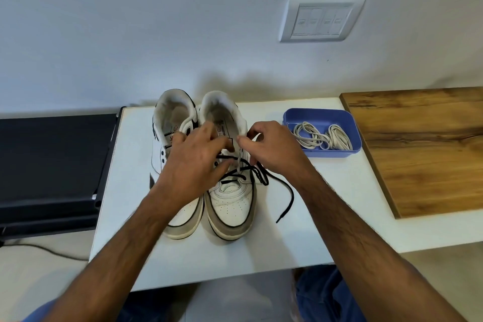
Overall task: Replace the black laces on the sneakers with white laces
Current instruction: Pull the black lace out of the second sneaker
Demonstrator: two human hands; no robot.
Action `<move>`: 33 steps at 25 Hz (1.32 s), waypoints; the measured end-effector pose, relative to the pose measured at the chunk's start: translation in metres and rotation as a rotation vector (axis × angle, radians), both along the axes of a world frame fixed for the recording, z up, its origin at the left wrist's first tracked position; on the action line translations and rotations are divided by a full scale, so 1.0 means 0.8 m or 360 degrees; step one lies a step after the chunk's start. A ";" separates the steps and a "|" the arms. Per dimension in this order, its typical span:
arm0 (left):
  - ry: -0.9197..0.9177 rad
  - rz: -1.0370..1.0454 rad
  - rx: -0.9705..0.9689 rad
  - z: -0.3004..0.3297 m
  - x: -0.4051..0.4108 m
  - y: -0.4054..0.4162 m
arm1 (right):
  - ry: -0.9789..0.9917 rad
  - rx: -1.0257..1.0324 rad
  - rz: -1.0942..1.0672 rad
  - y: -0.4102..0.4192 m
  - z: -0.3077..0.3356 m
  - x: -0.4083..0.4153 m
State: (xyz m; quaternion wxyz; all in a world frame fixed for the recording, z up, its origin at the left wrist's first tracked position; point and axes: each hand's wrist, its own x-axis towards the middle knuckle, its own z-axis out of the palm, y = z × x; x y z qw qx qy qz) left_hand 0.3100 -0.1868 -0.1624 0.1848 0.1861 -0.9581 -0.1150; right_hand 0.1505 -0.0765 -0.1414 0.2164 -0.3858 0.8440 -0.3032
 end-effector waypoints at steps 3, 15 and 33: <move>-0.0098 0.0027 -0.0186 -0.004 -0.008 0.005 | 0.0004 -0.0010 0.0000 0.000 0.000 0.000; 0.1434 0.0175 0.2119 0.034 0.011 -0.018 | 0.0002 0.0013 0.0012 0.003 0.002 -0.001; -0.0080 -0.0229 -0.0097 0.007 0.018 0.007 | 0.0414 0.0433 0.0064 0.009 0.007 0.018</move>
